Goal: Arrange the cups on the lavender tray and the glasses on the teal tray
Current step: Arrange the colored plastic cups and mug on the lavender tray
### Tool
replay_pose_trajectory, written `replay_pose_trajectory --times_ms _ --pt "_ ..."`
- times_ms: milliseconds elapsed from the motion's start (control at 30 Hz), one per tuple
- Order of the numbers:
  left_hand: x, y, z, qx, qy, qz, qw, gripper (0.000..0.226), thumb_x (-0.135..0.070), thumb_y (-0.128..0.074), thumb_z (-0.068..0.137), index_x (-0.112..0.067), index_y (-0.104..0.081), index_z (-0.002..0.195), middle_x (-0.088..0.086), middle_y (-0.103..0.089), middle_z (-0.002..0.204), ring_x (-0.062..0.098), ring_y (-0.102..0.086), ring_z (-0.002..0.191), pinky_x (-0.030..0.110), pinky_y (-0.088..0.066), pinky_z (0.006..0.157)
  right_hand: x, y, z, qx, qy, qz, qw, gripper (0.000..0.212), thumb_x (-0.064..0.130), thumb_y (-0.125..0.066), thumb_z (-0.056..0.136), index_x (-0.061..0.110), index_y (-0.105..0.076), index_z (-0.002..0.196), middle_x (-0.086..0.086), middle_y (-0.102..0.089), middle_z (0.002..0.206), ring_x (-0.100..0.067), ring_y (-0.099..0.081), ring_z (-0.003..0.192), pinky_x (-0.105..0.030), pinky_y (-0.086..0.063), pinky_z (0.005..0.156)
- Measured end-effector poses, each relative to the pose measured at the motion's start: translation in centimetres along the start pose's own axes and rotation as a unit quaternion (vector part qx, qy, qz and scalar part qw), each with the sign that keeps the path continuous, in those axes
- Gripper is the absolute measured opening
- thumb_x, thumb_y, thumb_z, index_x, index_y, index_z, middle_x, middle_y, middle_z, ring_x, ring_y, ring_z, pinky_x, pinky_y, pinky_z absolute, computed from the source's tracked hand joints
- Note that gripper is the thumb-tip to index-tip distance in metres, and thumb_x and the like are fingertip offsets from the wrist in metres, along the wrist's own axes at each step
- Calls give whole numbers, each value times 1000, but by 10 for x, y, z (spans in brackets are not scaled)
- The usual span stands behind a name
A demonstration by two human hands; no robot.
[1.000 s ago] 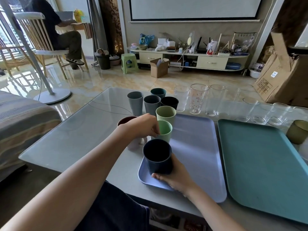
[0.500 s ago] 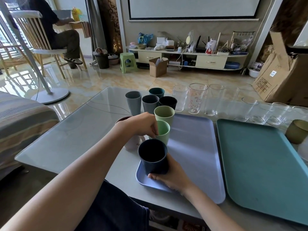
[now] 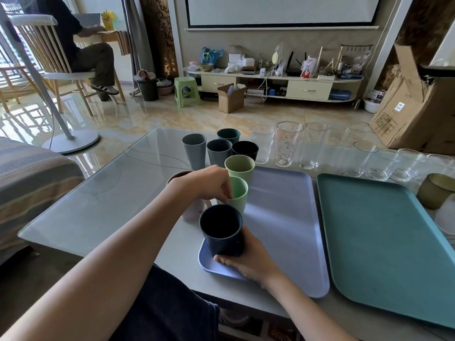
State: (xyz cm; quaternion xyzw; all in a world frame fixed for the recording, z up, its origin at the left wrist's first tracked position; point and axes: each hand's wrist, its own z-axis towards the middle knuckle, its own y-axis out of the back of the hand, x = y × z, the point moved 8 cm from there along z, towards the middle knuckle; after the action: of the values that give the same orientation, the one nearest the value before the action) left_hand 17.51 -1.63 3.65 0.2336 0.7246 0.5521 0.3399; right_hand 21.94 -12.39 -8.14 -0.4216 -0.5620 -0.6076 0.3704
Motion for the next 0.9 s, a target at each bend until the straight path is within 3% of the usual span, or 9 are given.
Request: replay_pose_trajectory --times_ms 100,233,333,433,567,667,733,833,900 --pt "0 -2 1 6 -1 4 1000 23 -15 -72 78 -12 -74 100 4 -74 100 18 -65 94 22 -46 80 0 0 0 -3 3 -5 1000 63 20 -82 68 37 -45 115 11 -63 115 -2 -57 106 -4 -42 82" --pt "0 -2 2 6 -1 0 1000 23 -15 -72 78 -11 -74 101 4 -73 100 17 -65 93 21 -45 78 -2 -2 3 4 0 -20 1000 66 24 -82 67 36 -44 119 8 -62 120 -9 -57 111 -26 -47 93" --pt "2 -3 2 8 -3 -11 1000 22 -14 -72 77 -11 -74 99 4 -73 99 13 -61 83 20 -44 76 0 -3 6 46 1 -71 996 79 27 -85 63 26 -40 128 4 -56 126 -14 -54 116 -33 -46 97" --pt "9 0 0 17 -14 -85 996 21 -11 -73 77 -12 -74 98 2 -74 96 6 -63 79 15 -48 77 -3 8 4 101 -22 -84 991 90 24 -86 63 29 -28 132 15 -42 125 -13 -46 113 -28 -44 96" --pt "34 25 -1 -27 -8 -190 981 20 -10 -71 80 -14 -73 100 -4 -72 92 -9 -63 72 5 -48 77 6 50 5 150 -34 -92 984 69 13 -77 76 23 -31 128 14 -43 125 -14 -48 107 -17 -45 86" --pt "63 49 4 -133 62 -187 971 19 -10 -67 83 -15 -72 100 2 -72 100 0 -61 74 17 -50 79 28 92 28 71 -29 -97 992 33 8 -65 85 16 -48 112 7 -57 111 -18 -56 94 -22 -47 78" --pt "78 59 11 -182 115 -140 967 21 -10 -61 85 -13 -70 104 6 -69 108 10 -59 82 16 -42 73 47 116 53 -6 -3 -90 996 17 6 -60 88 12 -54 102 2 -60 99 -16 -54 84 -24 -46 72" --pt "87 60 29 -175 143 -67 972 30 -11 -53 91 -6 -62 119 10 -58 128 24 -54 114 18 -36 81 77 133 100 -74 51 -90 992 11 3 -55 89 10 -56 97 2 -58 89 -16 -52 79 -24 -44 68" --pt "100 62 45 -178 158 -66 969 32 -13 -52 91 -8 -59 122 11 -56 130 28 -51 118 27 -38 93 96 136 134 -90 83 -114 986 10 5 -55 90 11 -56 97 2 -58 90 -16 -53 80 -25 -45 70"
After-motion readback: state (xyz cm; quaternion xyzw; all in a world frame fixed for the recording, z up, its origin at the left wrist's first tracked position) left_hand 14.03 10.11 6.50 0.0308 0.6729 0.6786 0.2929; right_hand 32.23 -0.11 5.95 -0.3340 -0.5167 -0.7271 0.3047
